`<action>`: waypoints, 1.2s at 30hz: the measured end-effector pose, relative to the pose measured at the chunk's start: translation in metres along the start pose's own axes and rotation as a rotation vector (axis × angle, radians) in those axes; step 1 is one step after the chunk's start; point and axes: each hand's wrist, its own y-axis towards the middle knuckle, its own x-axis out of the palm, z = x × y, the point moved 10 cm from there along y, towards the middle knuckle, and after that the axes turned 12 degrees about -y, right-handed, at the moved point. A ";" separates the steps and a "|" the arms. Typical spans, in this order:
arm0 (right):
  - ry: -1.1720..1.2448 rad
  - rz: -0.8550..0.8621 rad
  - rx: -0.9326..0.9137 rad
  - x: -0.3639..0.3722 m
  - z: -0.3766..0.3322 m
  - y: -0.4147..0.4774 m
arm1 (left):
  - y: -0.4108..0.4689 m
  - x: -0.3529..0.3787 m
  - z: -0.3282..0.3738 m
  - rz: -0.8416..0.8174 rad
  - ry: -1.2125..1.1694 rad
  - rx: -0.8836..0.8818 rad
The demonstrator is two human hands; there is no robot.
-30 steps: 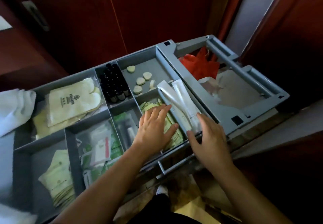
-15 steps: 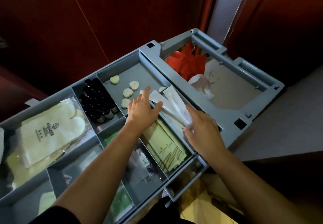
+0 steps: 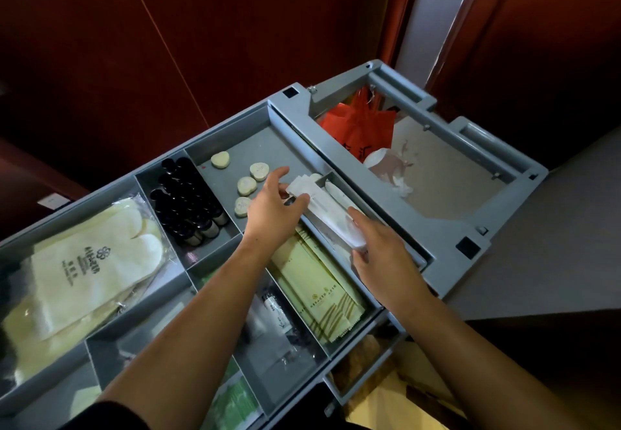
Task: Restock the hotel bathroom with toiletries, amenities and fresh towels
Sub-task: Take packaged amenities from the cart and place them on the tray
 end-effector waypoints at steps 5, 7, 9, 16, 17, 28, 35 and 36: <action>0.014 -0.008 0.016 0.000 0.003 -0.001 | -0.005 -0.007 0.010 0.044 -0.116 0.015; 0.030 -0.017 0.013 0.002 0.005 -0.001 | -0.007 -0.007 0.010 0.040 -0.168 0.002; 0.049 -0.029 0.015 0.003 0.008 -0.001 | -0.010 -0.007 0.007 0.027 -0.230 -0.034; 0.132 -0.035 0.029 -0.008 0.010 -0.010 | -0.034 -0.017 0.010 0.045 -0.496 -0.047; 0.145 -0.043 0.032 -0.011 0.010 -0.012 | -0.039 -0.021 0.012 0.049 -0.538 -0.039; 0.551 -0.039 0.130 -0.074 0.000 -0.065 | -0.131 -0.071 0.033 0.135 -0.928 0.054; 1.022 -0.168 0.179 -0.058 0.005 -0.110 | -0.213 -0.058 0.016 0.199 -1.060 -0.011; 1.050 -0.175 0.177 -0.057 0.006 -0.115 | -0.223 -0.055 0.011 0.209 -1.083 -0.022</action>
